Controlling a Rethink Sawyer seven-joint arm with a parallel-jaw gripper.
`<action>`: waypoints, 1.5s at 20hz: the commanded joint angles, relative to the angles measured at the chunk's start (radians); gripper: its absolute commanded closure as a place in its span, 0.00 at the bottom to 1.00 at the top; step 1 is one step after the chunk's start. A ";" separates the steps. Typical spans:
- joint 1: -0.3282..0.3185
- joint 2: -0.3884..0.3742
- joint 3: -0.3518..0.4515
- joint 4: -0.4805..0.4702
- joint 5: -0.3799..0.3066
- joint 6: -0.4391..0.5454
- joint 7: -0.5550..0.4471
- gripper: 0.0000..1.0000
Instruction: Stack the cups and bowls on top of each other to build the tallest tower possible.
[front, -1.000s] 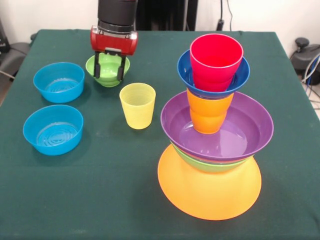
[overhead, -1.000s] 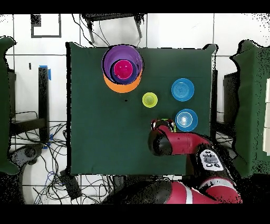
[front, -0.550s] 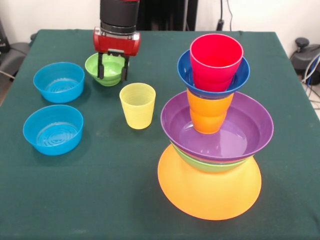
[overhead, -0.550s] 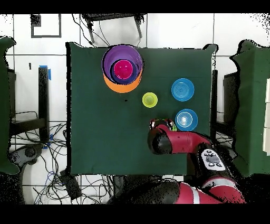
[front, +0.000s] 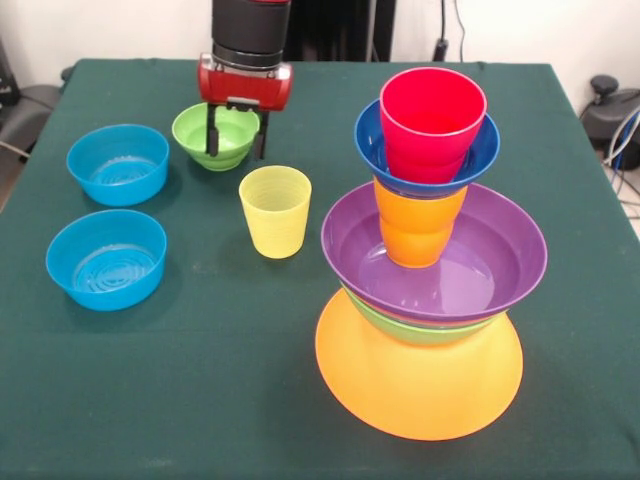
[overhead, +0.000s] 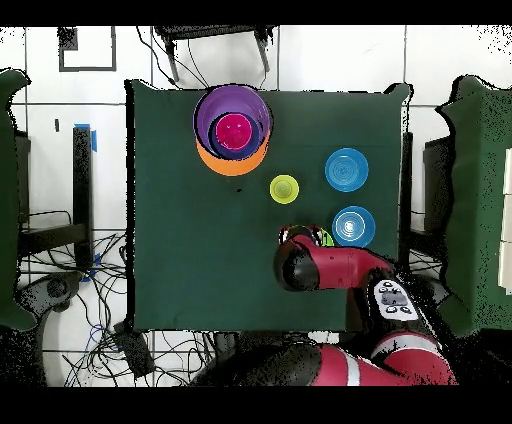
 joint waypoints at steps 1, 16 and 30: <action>0.051 -0.016 0.032 0.037 0.037 0.082 0.126 0.00; 0.059 -0.026 0.022 0.062 0.055 0.080 0.138 0.00; -0.009 0.025 0.092 0.128 0.093 0.112 0.118 0.00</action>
